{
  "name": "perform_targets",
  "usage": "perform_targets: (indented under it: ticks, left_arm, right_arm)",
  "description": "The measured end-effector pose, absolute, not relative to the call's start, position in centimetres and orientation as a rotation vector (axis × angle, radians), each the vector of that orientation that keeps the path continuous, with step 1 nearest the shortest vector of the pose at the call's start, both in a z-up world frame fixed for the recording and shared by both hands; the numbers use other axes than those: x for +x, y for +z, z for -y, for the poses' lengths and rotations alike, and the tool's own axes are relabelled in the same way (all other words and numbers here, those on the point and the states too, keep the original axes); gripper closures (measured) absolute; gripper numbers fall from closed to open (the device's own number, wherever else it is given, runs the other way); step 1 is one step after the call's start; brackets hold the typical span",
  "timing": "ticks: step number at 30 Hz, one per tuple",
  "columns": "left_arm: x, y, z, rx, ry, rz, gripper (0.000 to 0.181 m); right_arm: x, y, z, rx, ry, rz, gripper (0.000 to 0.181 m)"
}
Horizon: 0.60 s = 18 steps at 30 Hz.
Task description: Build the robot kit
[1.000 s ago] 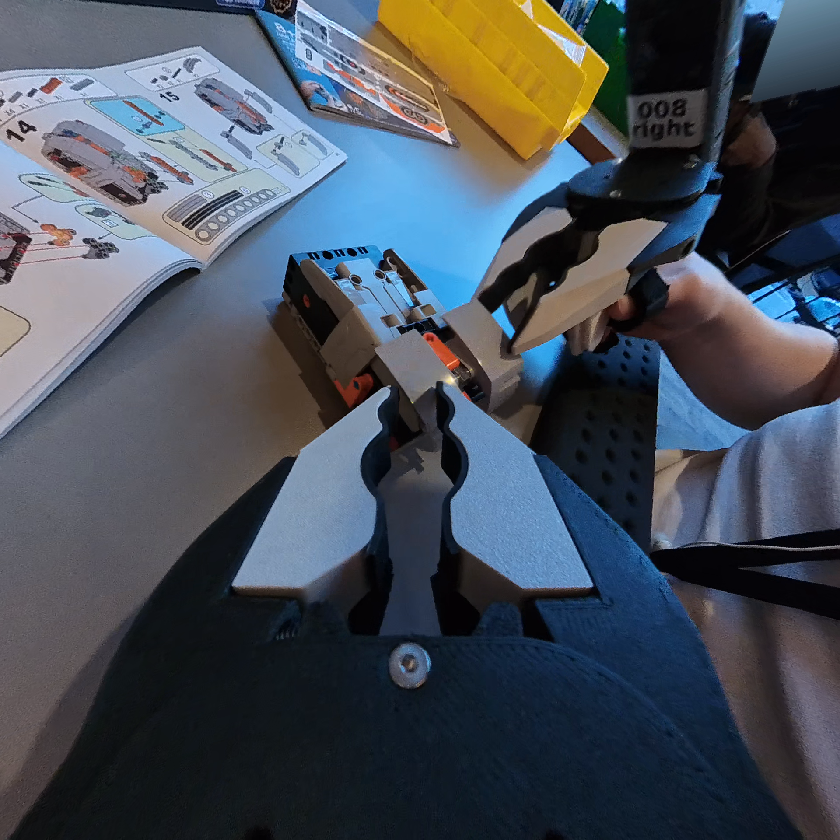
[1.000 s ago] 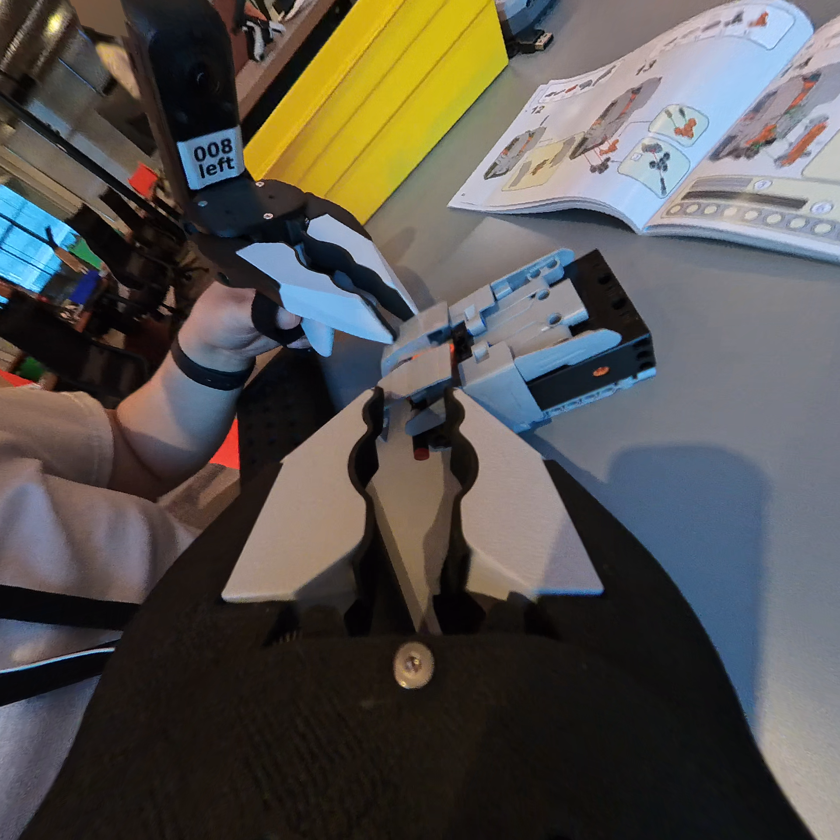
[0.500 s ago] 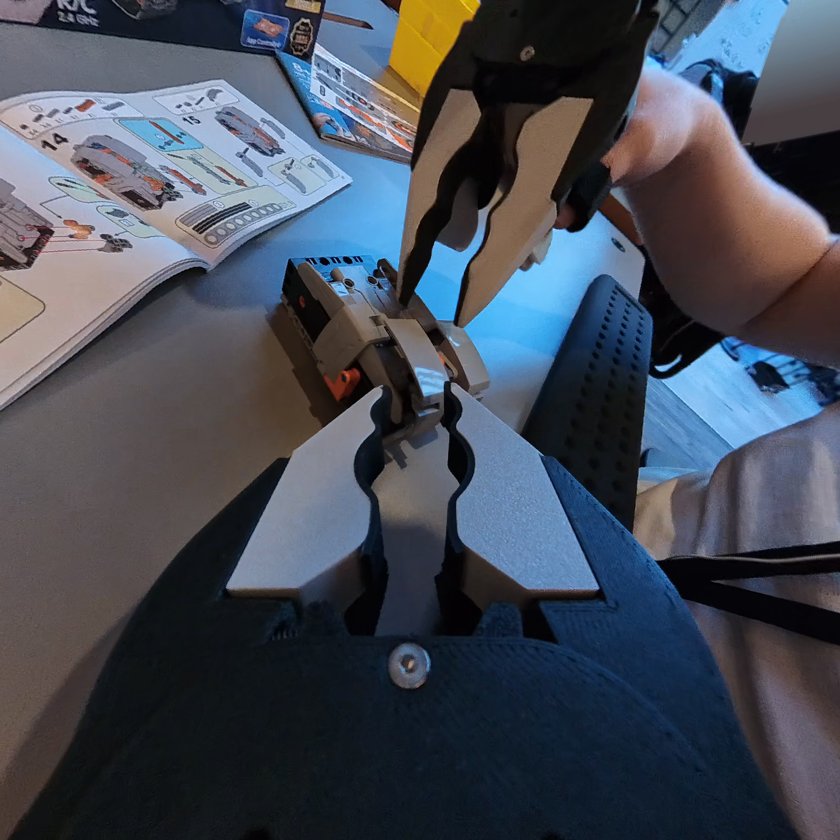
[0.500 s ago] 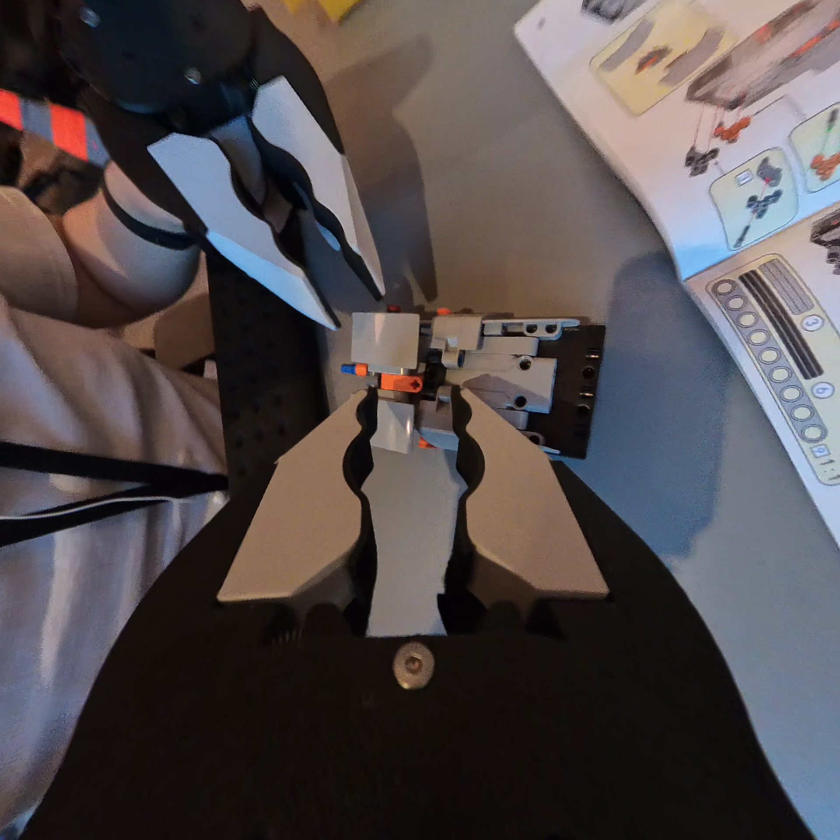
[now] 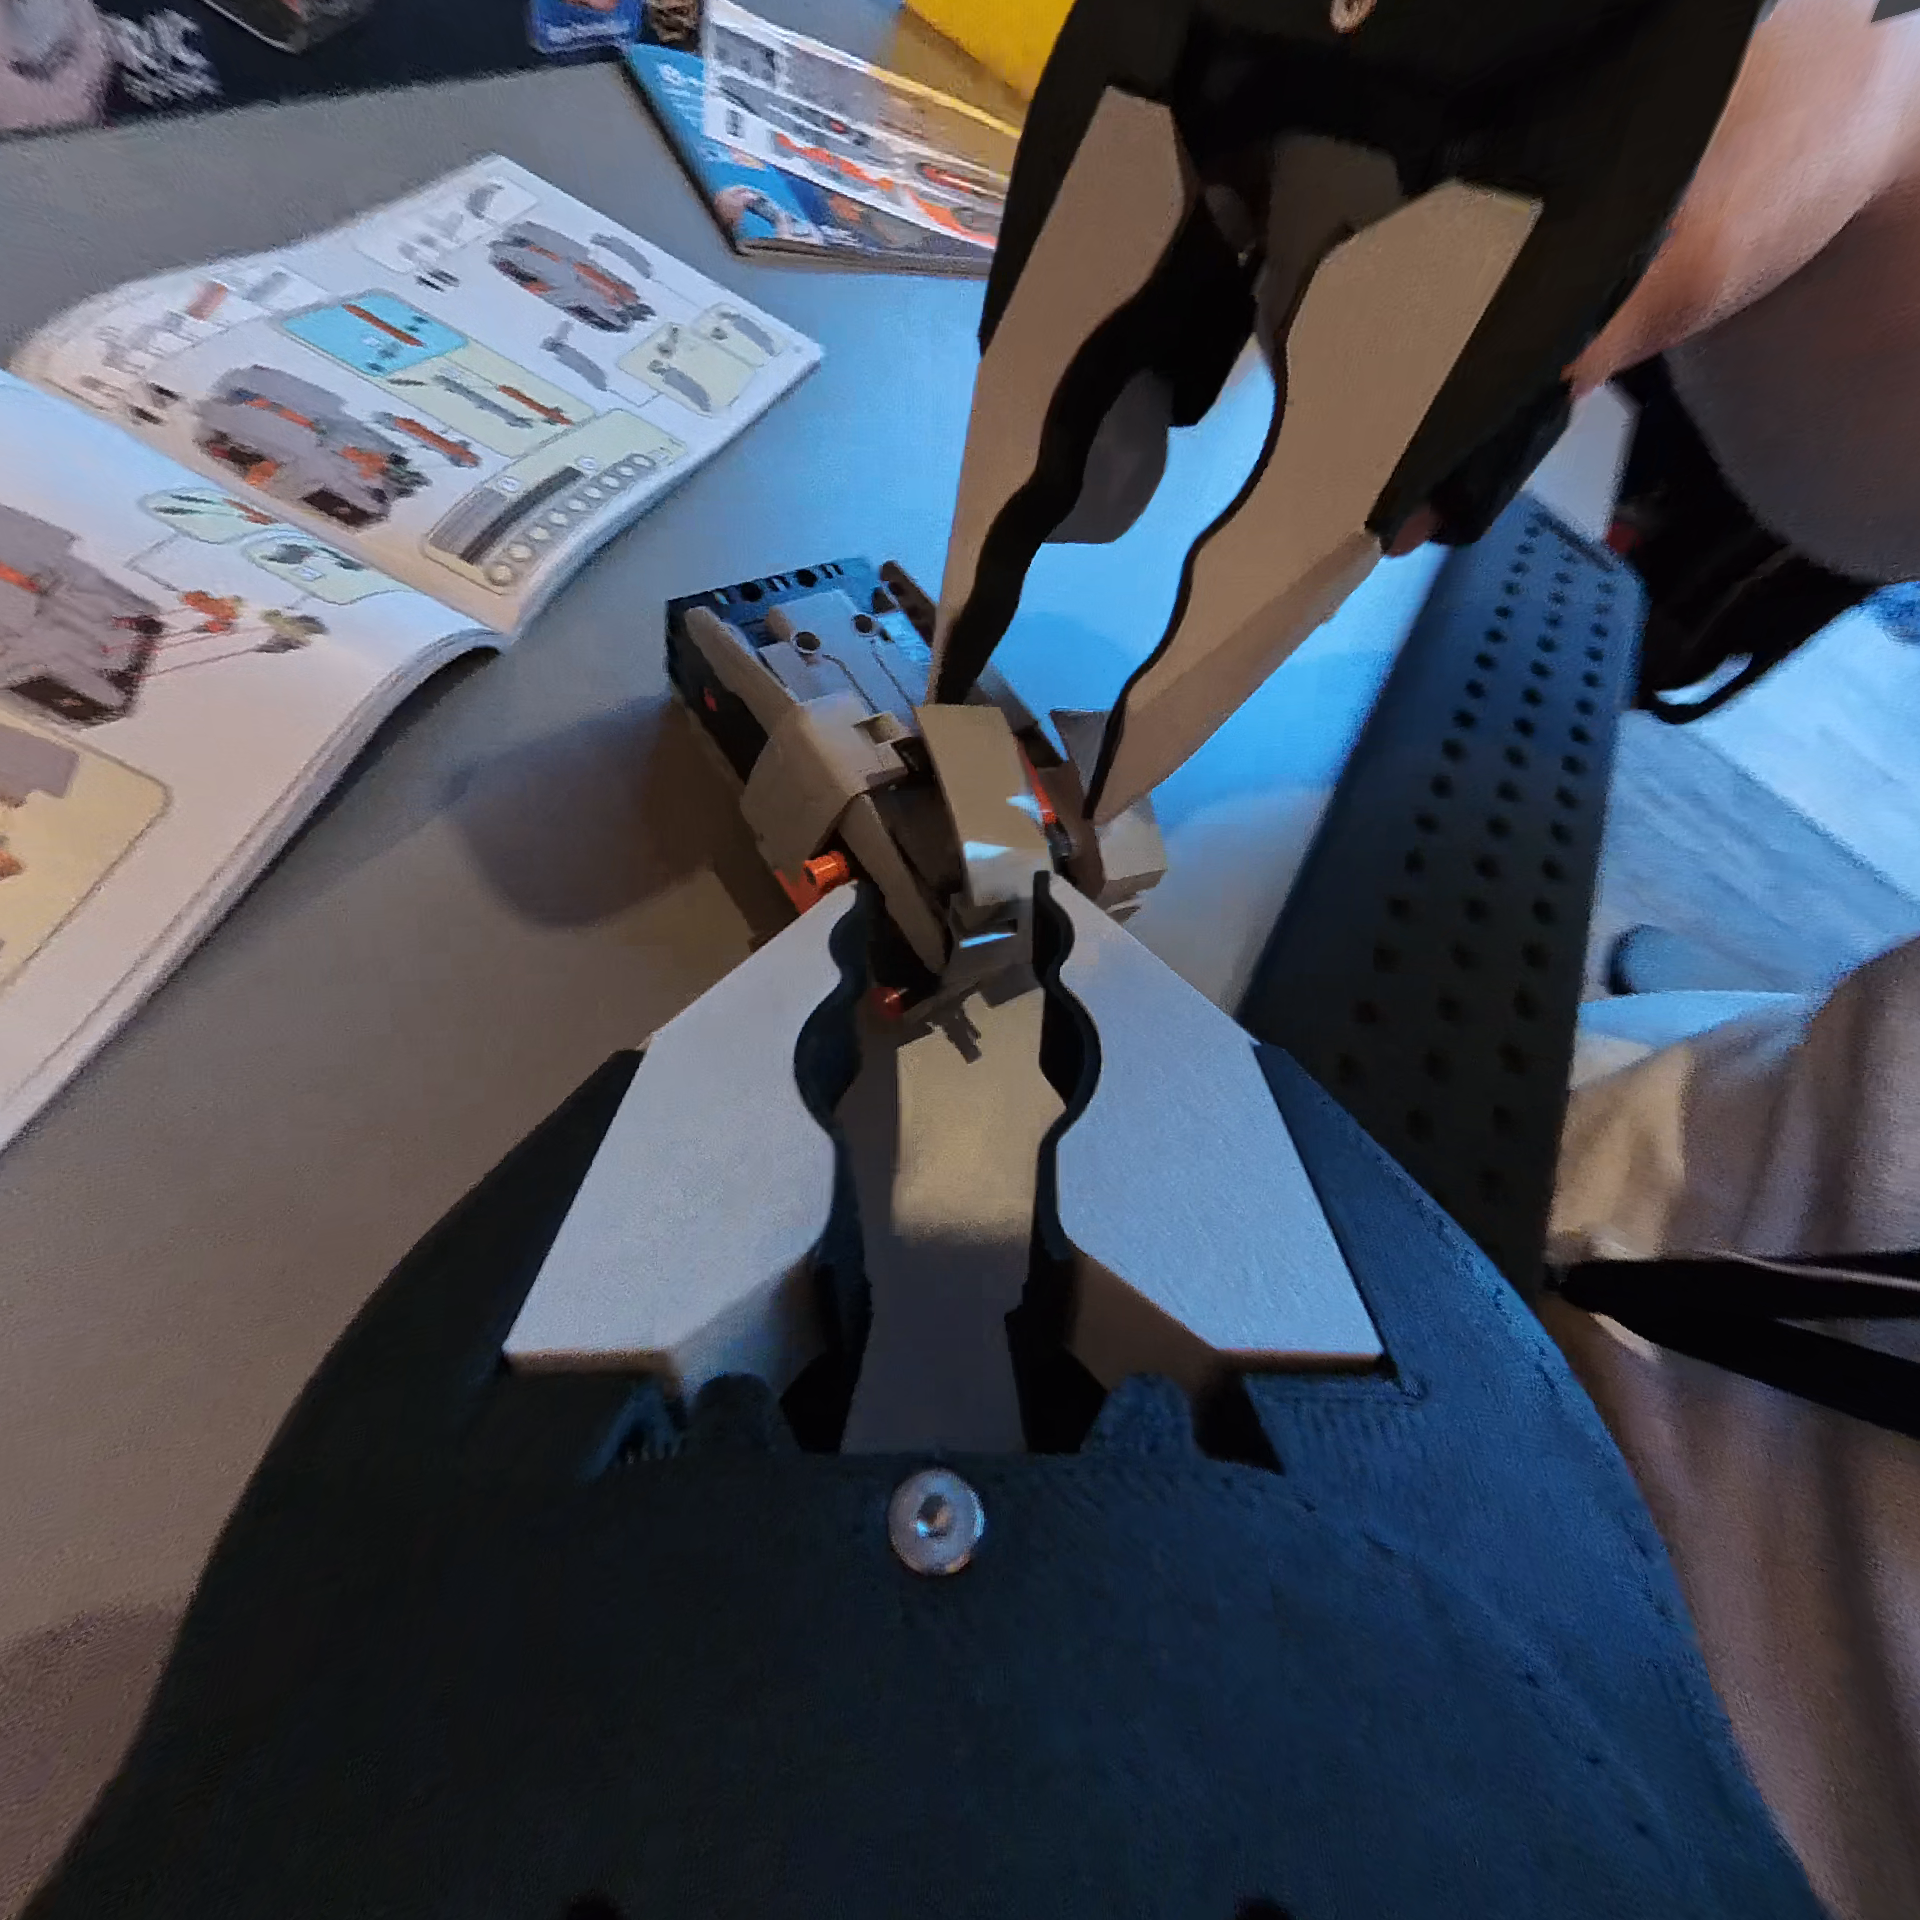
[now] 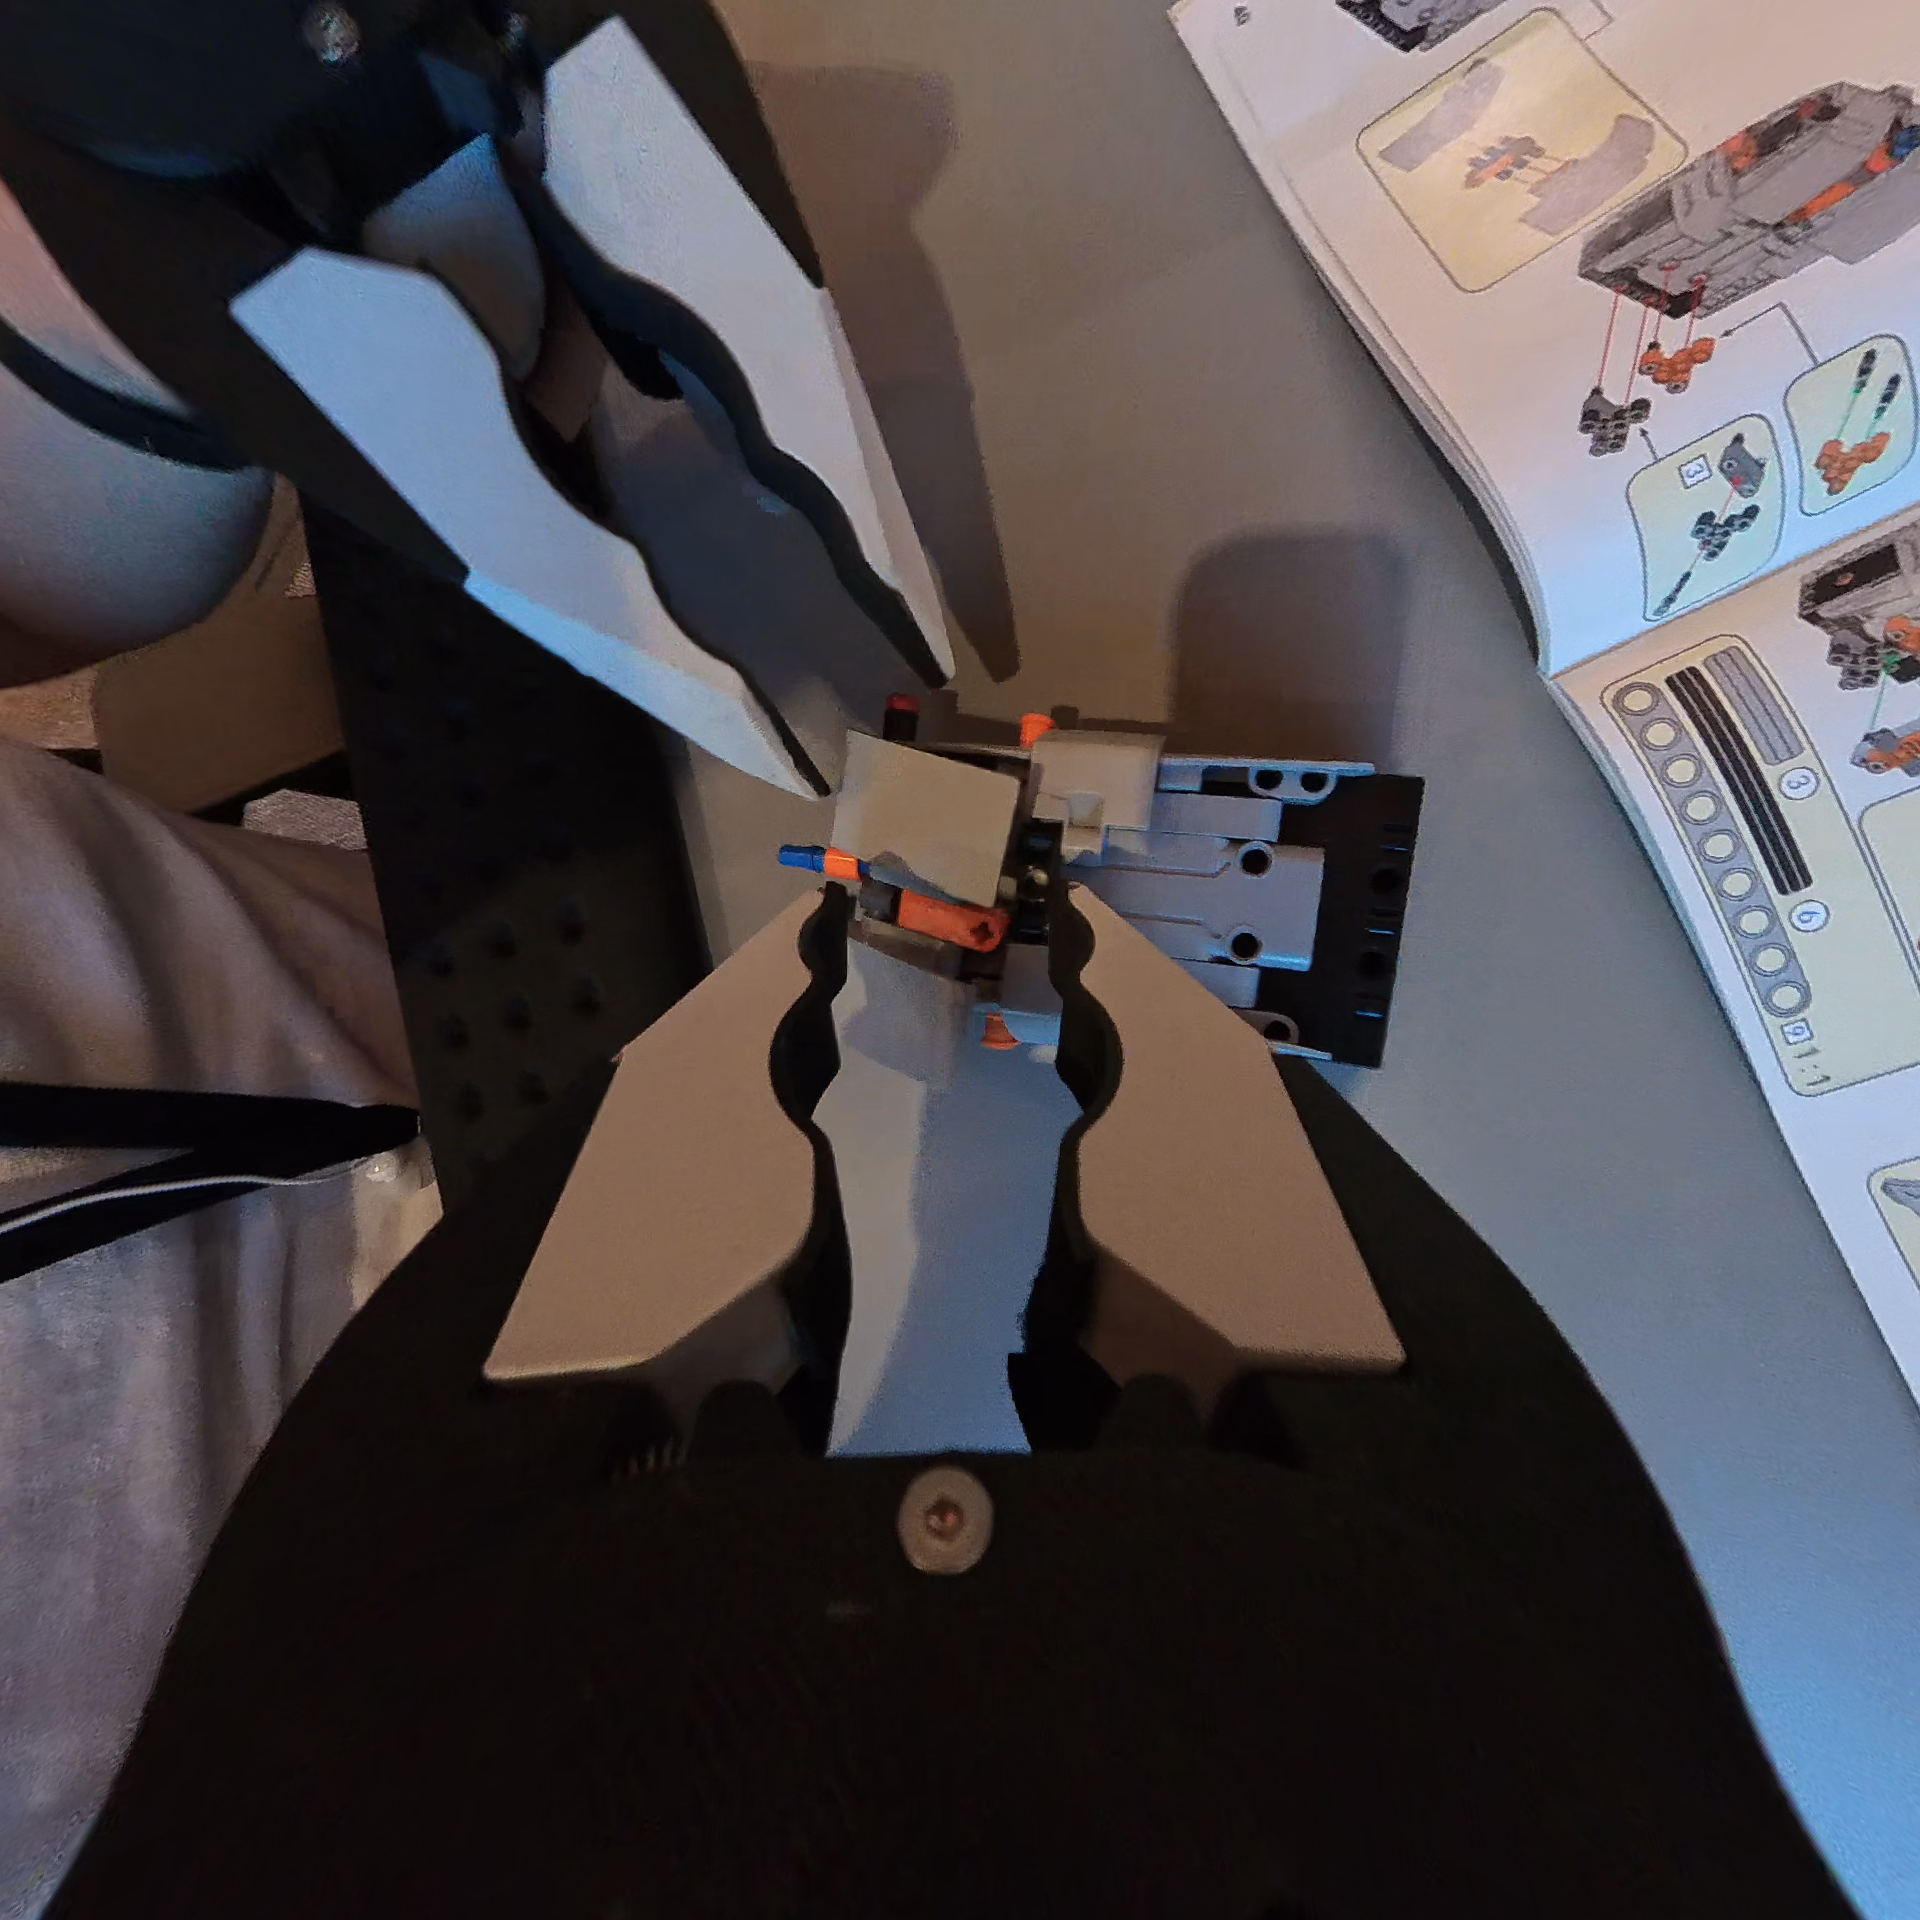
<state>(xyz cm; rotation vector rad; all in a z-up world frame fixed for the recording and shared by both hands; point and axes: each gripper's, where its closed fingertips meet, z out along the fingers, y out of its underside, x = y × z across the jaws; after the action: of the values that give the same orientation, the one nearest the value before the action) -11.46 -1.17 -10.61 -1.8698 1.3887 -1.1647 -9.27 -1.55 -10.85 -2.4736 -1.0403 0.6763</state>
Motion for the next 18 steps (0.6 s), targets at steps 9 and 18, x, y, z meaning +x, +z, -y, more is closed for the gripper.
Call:
perform_targets:
  ticks: [9, 18]
  left_arm:
    - [-10.9, -9.3, 1.4, -1.868, -1.535, -1.416, 0.164]
    - [-10.6, -10.3, 1.3, -1.919, -1.458, -1.531, 0.162]
  right_arm:
    - [-9.1, -11.2, 1.1, -2.432, 0.543, 1.095, 0.153]
    - [-9.0, -11.4, 0.8, -2.391, 0.492, 1.157, 0.154]
